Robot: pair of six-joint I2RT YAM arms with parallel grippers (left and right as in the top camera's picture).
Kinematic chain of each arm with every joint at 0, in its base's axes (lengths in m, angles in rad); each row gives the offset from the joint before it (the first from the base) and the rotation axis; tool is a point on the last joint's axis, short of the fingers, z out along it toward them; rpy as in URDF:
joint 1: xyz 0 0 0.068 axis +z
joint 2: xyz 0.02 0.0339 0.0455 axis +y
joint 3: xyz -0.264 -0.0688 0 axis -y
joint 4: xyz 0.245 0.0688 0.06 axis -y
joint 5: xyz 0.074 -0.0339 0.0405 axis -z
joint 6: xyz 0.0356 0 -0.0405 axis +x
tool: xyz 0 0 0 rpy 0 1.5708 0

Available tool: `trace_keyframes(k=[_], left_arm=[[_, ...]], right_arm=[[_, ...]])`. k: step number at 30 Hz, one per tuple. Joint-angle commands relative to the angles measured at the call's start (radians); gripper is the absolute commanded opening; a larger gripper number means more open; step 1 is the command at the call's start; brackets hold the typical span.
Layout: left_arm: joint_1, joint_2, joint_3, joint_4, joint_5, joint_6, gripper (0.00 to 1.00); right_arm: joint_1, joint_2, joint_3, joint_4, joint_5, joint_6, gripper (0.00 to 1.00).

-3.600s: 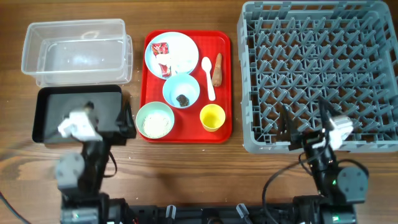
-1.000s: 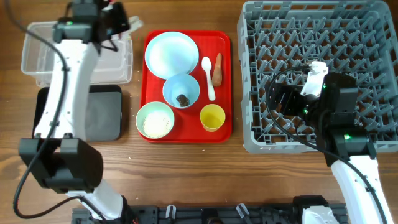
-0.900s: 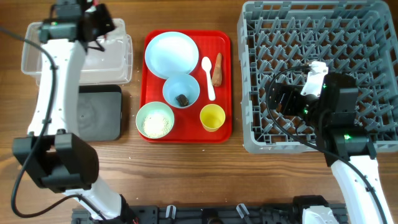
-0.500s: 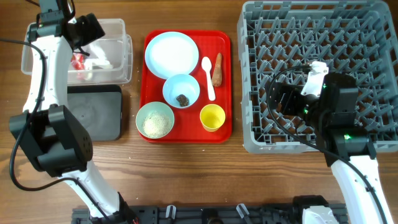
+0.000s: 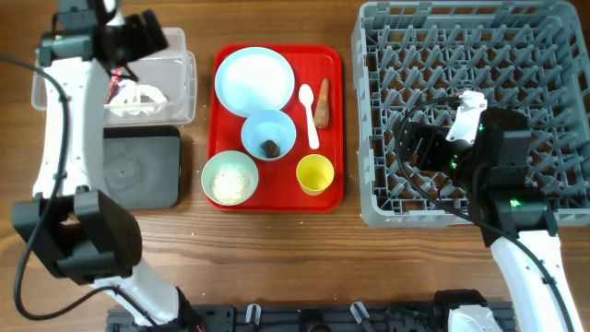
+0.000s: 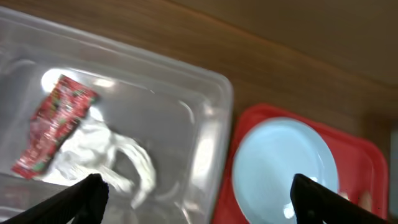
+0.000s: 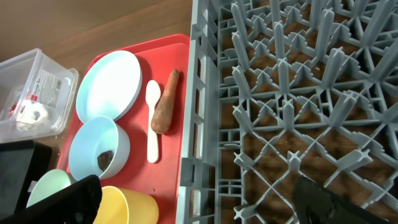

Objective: Sort waste into correct bins and load items into the dishwasher rack
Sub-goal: 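Carry wrapper and tissue with left gripper into the clear bin, release, then grasp the blue bowl rim with the left gripper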

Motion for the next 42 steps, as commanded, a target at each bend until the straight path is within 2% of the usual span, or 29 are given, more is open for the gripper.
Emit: trace_keyframes(k=[1, 4, 8, 15, 19, 27, 33, 39, 42], left_arm=[[-0.132, -0.021, 0.0, -0.092, 0.04, 0.042, 0.94], [-0.246, -0.013, 0.0, -0.195, 0.042, 0.036, 0.87], [-0.363, 0.016, -0.001, -0.27, 0.042, -0.035, 0.8], [-0.522, 0.106, -0.019, -0.255, 0.038, -0.066, 0.73], [-0.558, 0.175, -0.021, -0.229, 0.034, -0.068, 0.71], [-0.596, 0.307, -0.028, -0.201, 0.034, -0.068, 0.56], [-0.606, 0.356, -0.028, -0.185, 0.034, -0.068, 0.38], [-0.627, 0.369, -0.029, -0.165, 0.034, -0.068, 0.25], [-0.636, 0.383, -0.033, -0.148, 0.033, -0.068, 0.24]], right_arm=[[0.0, 0.007, 0.021, 0.005, -0.013, 0.008, 1.0], [0.0, 0.007, 0.02, 0.004, -0.013, 0.008, 1.0], [0.0, 0.01, 0.02, 0.005, -0.013, 0.007, 1.0], [0.0, 0.042, 0.02, -0.005, -0.013, 0.008, 1.0], [0.0, 0.059, 0.02, -0.009, -0.013, 0.007, 1.0], [0.0, 0.075, 0.02, -0.01, -0.013, 0.008, 1.0], [0.0, 0.075, 0.02, -0.01, -0.013, 0.008, 1.0], [0.0, 0.075, 0.02, -0.01, -0.013, 0.007, 1.0], [0.0, 0.075, 0.02, -0.01, -0.013, 0.008, 1.0]])
